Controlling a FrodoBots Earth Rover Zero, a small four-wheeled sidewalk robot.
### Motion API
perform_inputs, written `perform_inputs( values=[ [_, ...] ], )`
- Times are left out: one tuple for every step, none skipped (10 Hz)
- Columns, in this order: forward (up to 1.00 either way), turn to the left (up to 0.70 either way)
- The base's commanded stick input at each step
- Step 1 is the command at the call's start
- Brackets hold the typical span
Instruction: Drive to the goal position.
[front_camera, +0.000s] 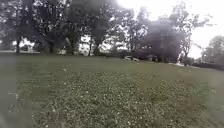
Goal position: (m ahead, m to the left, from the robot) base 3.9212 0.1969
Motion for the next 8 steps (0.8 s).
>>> perform_inputs(
  values=[
    [0.70,0.00],
    [0.70,0.00],
    [0.70,0.00],
    [0.70,0.00],
    [0.70,0.00],
    [0.70,0.00],
    [0.70,0.00],
    [0.70,0.00]
  ],
)
